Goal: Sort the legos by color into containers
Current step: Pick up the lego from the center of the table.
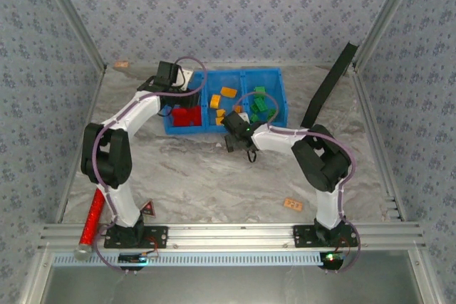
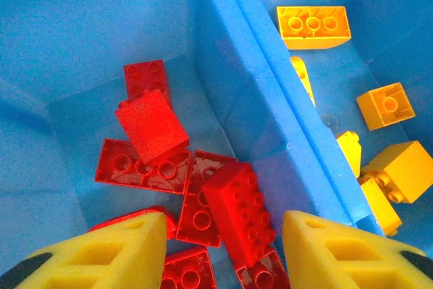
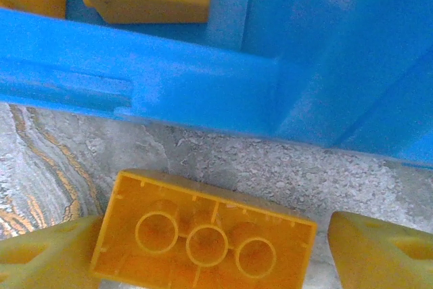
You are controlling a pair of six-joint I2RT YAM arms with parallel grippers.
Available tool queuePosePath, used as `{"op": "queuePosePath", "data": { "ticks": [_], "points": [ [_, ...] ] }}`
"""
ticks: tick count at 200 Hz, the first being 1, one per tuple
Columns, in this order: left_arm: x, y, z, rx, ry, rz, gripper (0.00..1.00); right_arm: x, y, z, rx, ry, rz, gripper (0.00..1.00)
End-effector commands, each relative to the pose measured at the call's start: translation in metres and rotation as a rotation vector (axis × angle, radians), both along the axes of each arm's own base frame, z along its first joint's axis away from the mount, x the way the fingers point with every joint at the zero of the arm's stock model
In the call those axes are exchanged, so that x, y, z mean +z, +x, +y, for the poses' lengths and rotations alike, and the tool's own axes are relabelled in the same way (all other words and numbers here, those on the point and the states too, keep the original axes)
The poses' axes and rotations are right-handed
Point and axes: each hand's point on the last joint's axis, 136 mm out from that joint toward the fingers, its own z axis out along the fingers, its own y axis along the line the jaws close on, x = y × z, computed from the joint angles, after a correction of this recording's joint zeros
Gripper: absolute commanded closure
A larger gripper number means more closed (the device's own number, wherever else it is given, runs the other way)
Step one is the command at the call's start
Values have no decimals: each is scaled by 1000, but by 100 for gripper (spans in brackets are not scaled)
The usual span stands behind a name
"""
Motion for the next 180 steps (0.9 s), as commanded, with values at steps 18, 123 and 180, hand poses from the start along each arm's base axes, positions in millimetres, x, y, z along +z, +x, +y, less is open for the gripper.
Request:
{"op": "queuePosePath", "data": {
  "ticks": [18, 123, 180],
  "points": [
    [20, -1, -1, -8, -33, -41, 52, -16, -2, -3, -20, -20, 34, 19],
    [32, -10, 3, -6, -35, -56, 51, -9, -25, -21, -25, -26, 92, 42],
    [49, -29, 7, 3, -60, -60, 51, 40, -57, -32, 10, 2, 79, 44]
  ]
}}
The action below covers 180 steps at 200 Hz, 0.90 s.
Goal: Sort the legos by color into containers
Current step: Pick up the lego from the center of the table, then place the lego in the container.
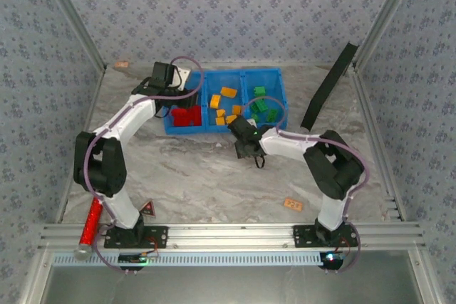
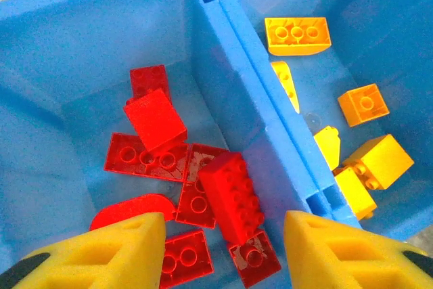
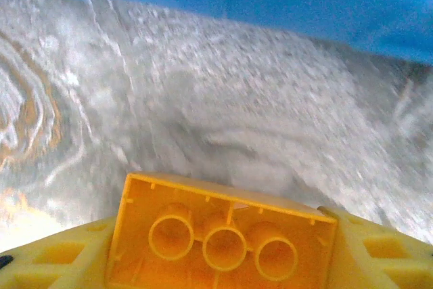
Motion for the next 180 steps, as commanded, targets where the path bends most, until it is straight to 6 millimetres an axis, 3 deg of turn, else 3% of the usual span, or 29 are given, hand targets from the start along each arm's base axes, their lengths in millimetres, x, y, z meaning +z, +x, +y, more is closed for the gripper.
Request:
{"op": "queuePosePath", "data": {
  "ticks": [1, 30, 35, 51, 79, 113, 142, 180],
  "points": [
    [22, -13, 2, 2, -42, -14, 51, 32, -18, -6, 15, 10, -2, 44],
    [37, -37, 4, 3, -87, -26, 50, 86, -4, -1, 96, 15, -109, 44],
    [41, -42, 6, 5, -91, -32, 49, 104, 4, 5, 113, 32, -147, 43],
    [57, -58, 12, 12, -101, -60, 48, 127, 26, 11, 162, 29, -214, 43],
    [86, -88, 24, 25, -111, -119, 45, 149, 74, 30, 237, 11, -317, 43],
    [113, -124, 40, 40, -108, -169, 40, 152, 130, 56, 294, -3, -391, 43],
    [126, -154, 54, 58, -86, -196, 37, 136, 162, 74, 330, -32, -392, 43],
    [125, -190, 72, 90, -68, -188, 33, 102, 191, 90, 376, -100, -367, 43]
  ]
}}
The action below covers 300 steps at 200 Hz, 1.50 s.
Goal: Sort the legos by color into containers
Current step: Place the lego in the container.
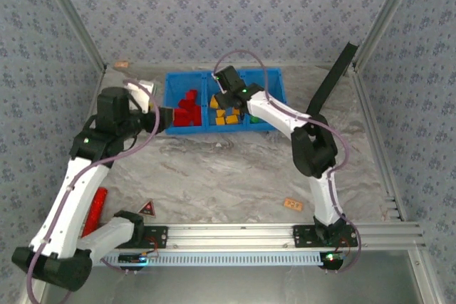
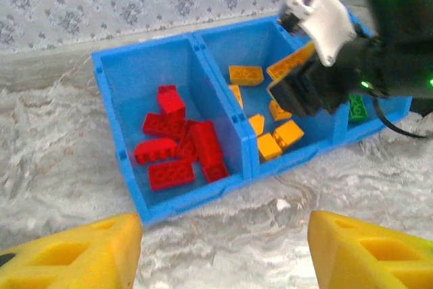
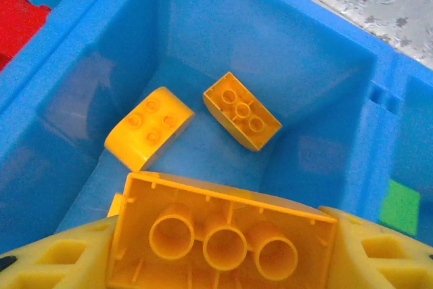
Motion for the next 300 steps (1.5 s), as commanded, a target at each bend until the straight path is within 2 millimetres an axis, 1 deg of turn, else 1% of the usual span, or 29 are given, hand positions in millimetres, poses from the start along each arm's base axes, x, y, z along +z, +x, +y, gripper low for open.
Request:
{"op": "queuePosePath", "data": {
  "ticks": [1, 35, 54, 92, 129, 163, 199, 228, 251, 262, 284, 296, 300],
  "points": [
    [-13, -23, 16, 39, 34, 53, 33, -6, 17, 9, 44, -55, -17, 43],
    [-12, -44, 23, 52, 29, 57, 31, -26, 31, 12, 46, -94, 5, 42],
    [-14, -55, 27, 57, 25, 66, 30, -36, 33, 14, 55, -115, 19, 40],
    [-20, -73, 34, 71, 19, 81, 27, -46, 34, 11, 51, -126, 45, 35],
    [-20, -78, 36, 82, 14, 76, 25, -47, 34, 9, 50, -123, 50, 27],
    [-16, -77, 36, 78, 16, 63, 24, -41, 31, 11, 68, -116, 52, 24],
    [-16, -74, 35, 75, 20, 63, 24, -28, 29, 12, 79, -115, 34, 18],
    [-15, -73, 35, 76, 15, 59, 23, -14, 27, 10, 82, -119, 13, 19],
    [-12, -67, 36, 93, 12, 35, 23, 10, 22, 9, 87, -91, -18, 22],
    [-10, -61, 37, 110, 7, 11, 22, 27, 17, 8, 91, -73, -38, 22],
    [-6, -47, 41, 161, -16, -49, 19, 54, 0, 4, 110, -40, -58, 21],
    [-3, -40, 46, 204, -24, -87, 17, 69, -12, -4, 112, -26, -71, 19],
    [-5, -38, 48, 219, -19, -89, 15, 73, -16, -7, 110, -21, -74, 18]
  ]
}}
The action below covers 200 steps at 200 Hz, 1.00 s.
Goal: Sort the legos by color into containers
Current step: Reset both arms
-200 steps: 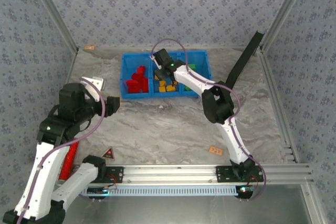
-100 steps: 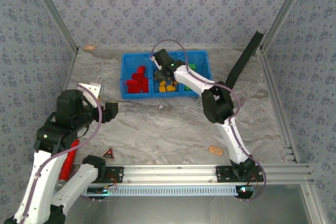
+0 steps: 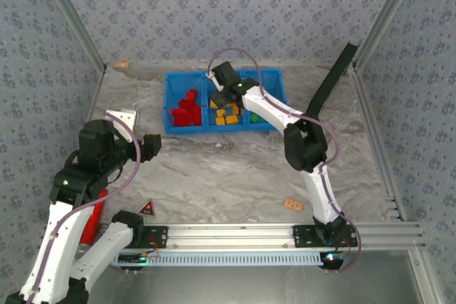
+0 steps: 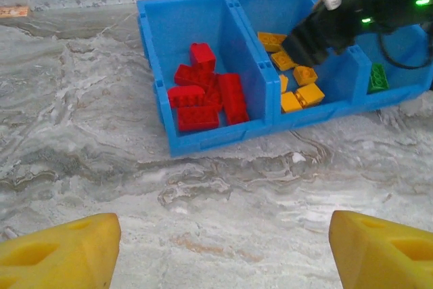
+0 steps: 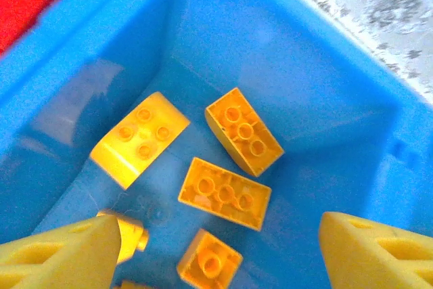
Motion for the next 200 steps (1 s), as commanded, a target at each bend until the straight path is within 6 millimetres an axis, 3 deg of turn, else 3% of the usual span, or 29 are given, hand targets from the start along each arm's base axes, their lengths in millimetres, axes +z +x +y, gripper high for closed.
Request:
{"op": "queuePosePath", "data": {
  "ticks": [1, 27, 40, 60, 78, 88, 98, 114, 143, 176, 200],
  "points": [
    [18, 21, 12, 105, -26, -120, 15, 62, -26, -9, 25, 64, -65, 18],
    [23, 38, 29, 216, 4, -207, 2, 88, -59, -41, 0, 98, -93, 12],
    [20, 45, 36, 259, 36, -235, 0, 100, -77, -62, -19, 131, -102, 7],
    [4, 55, 53, 355, 96, -245, 0, 97, -105, -96, -63, 163, -82, 0],
    [-20, 63, 75, 485, 175, -249, 0, 93, -127, -124, -100, 197, -71, 0],
    [-40, 66, 88, 557, 215, -242, 0, 88, -138, -137, -119, 214, -69, 0],
    [-59, 68, 101, 625, 227, -239, 0, 69, -150, -150, -136, 212, -50, 0],
    [-87, 73, 108, 657, 200, -251, 0, 57, -163, -169, -183, 230, -67, 0],
    [-116, 87, 117, 677, 184, -357, 0, 31, -176, -206, -324, 255, -115, 0],
    [-153, 111, 113, 588, 249, -299, 0, 12, -181, -240, -448, 277, -159, 0],
    [-165, 128, 103, 536, 238, -316, 0, -9, -176, -262, -507, 244, -185, 0]
  ]
}}
